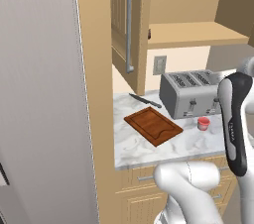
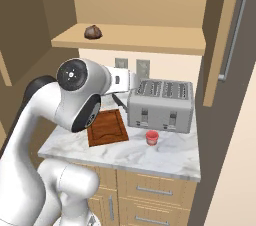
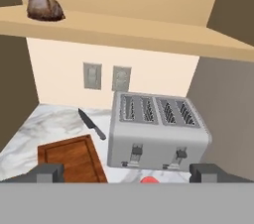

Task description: Pick the bread, place it on the cutting board, pick the jam, place it on the counter, and close the cabinet.

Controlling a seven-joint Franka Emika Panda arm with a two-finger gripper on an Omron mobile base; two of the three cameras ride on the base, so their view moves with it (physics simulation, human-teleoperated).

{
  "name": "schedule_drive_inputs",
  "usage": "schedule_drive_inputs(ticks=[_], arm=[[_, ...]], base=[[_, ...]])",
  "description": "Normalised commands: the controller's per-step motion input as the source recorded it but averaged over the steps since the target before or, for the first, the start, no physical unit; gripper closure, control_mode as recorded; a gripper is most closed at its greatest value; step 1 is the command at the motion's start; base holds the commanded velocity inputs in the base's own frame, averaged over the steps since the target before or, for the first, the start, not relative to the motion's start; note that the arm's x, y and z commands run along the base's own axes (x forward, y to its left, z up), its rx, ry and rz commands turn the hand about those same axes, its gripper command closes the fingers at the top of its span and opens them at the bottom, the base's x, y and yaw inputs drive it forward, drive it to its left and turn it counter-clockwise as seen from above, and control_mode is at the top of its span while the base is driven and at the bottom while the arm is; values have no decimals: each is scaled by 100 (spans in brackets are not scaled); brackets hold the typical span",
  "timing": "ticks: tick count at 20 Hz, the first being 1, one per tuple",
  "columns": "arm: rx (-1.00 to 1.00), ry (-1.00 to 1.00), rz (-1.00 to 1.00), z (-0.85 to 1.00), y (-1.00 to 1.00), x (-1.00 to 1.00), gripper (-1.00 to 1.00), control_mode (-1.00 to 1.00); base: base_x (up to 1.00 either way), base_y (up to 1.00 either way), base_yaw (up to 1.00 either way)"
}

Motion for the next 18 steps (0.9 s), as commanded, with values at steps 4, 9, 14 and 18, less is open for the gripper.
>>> schedule_drive_inputs(ticks=[4, 9, 14, 18], arm=[[0, 0, -1, 26, 29, -18, -100, -100], [0, 0, 0, 16, 25, -5, -100, -100], [0, 0, 0, 13, 25, 0, -100, -100], [0, 0, 0, 19, 24, 0, -100, -100]], base=[[0, 0, 0], [0, 0, 0], [0, 0, 0], [0, 0, 0]])
